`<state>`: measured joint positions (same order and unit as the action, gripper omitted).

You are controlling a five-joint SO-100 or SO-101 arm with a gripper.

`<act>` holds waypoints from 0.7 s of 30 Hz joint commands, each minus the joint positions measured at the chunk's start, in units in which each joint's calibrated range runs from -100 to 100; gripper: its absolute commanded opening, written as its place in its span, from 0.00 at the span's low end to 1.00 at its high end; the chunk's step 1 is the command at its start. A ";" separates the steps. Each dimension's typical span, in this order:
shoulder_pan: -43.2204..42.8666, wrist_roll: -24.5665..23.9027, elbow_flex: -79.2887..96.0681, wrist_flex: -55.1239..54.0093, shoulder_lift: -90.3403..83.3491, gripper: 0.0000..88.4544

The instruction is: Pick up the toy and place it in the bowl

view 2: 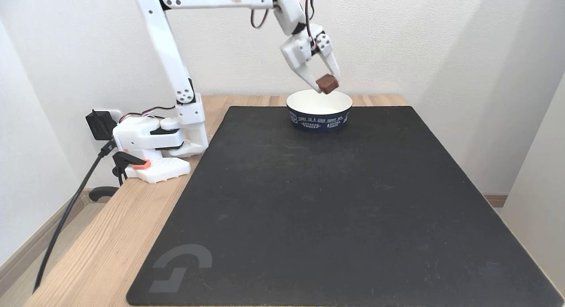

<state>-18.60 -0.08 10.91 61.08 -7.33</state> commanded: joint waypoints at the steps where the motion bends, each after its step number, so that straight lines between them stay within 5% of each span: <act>1: -3.77 -0.08 10.85 -8.58 -2.72 0.13; 7: -6.20 0.03 20.59 -23.74 -2.14 0.13; 10: -7.45 0.08 20.50 -23.82 -2.30 0.16; 15: -8.12 0.03 20.50 -23.91 -2.80 0.36; 21: -7.29 0.03 16.08 -24.76 -2.97 0.38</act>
<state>-26.09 -0.23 31.41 36.68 -7.91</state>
